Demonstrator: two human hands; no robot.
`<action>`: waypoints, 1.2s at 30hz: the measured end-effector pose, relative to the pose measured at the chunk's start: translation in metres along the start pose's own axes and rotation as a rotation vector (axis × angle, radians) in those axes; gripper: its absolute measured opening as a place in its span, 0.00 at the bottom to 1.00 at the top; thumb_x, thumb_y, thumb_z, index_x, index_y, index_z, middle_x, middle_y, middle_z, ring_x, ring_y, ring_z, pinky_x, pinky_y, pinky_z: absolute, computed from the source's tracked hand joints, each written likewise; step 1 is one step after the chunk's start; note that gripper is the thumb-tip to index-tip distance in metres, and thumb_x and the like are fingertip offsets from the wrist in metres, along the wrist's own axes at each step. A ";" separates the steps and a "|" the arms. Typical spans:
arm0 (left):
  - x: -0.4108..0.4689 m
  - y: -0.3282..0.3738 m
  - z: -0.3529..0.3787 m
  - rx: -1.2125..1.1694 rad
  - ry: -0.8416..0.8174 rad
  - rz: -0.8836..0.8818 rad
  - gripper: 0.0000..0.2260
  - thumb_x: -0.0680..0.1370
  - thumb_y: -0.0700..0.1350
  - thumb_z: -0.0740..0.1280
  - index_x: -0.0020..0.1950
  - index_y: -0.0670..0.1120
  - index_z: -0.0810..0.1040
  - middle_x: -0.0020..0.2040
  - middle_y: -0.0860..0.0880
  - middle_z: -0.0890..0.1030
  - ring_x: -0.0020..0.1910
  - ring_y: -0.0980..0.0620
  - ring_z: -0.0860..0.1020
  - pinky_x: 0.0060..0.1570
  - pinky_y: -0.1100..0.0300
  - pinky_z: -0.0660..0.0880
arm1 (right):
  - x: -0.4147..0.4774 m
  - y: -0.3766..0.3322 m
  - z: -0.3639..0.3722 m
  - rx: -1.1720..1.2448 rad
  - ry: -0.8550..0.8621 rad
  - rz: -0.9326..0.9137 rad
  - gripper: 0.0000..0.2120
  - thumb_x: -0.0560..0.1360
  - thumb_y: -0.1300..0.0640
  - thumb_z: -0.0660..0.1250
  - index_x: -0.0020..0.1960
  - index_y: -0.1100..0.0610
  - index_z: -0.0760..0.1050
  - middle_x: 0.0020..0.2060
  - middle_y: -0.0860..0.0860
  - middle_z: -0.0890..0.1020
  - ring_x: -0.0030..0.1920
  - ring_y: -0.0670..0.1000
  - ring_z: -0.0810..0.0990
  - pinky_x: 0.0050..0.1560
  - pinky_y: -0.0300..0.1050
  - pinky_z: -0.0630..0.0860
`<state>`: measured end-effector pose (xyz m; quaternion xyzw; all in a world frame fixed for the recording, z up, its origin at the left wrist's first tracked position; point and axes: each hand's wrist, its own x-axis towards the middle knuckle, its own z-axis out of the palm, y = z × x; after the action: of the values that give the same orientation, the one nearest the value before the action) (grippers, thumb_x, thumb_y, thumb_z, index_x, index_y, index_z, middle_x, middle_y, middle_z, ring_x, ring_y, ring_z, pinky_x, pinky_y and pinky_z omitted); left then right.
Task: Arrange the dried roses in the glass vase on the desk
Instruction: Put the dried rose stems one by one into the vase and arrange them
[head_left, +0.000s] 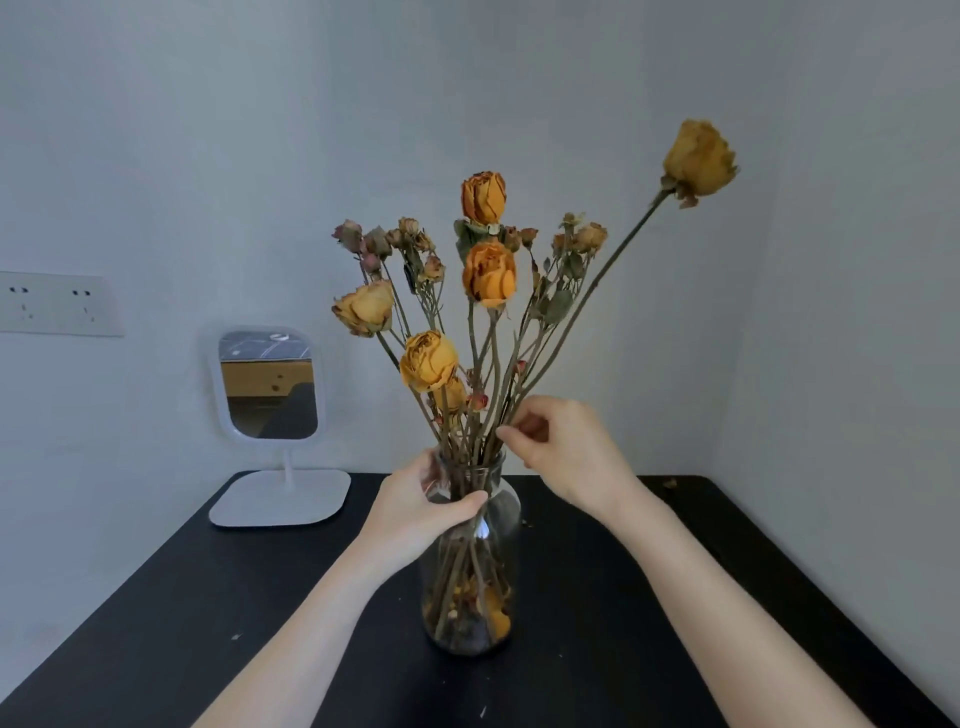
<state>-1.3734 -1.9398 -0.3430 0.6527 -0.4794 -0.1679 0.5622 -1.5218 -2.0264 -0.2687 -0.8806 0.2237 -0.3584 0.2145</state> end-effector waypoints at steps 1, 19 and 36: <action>0.000 0.000 0.000 0.008 0.001 0.000 0.18 0.67 0.49 0.75 0.54 0.57 0.77 0.51 0.59 0.83 0.52 0.62 0.79 0.58 0.57 0.74 | 0.000 -0.001 -0.002 0.031 0.036 0.009 0.06 0.76 0.52 0.66 0.41 0.52 0.75 0.31 0.48 0.78 0.31 0.44 0.75 0.32 0.33 0.68; 0.001 -0.005 0.000 0.039 -0.003 0.000 0.19 0.66 0.52 0.75 0.55 0.58 0.75 0.52 0.61 0.81 0.54 0.62 0.77 0.56 0.62 0.72 | 0.004 -0.005 -0.008 0.245 0.159 0.089 0.06 0.76 0.50 0.64 0.48 0.52 0.74 0.31 0.48 0.79 0.27 0.40 0.76 0.31 0.32 0.72; 0.003 -0.008 0.000 0.024 -0.011 0.006 0.20 0.68 0.51 0.74 0.56 0.59 0.73 0.55 0.60 0.80 0.57 0.60 0.76 0.59 0.59 0.71 | -0.014 0.024 -0.025 0.211 0.163 0.101 0.01 0.75 0.52 0.66 0.47 0.48 0.74 0.34 0.46 0.79 0.32 0.41 0.78 0.34 0.32 0.73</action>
<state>-1.3683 -1.9425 -0.3495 0.6568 -0.4866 -0.1641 0.5522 -1.5546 -2.0438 -0.2734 -0.8087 0.2456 -0.4392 0.3047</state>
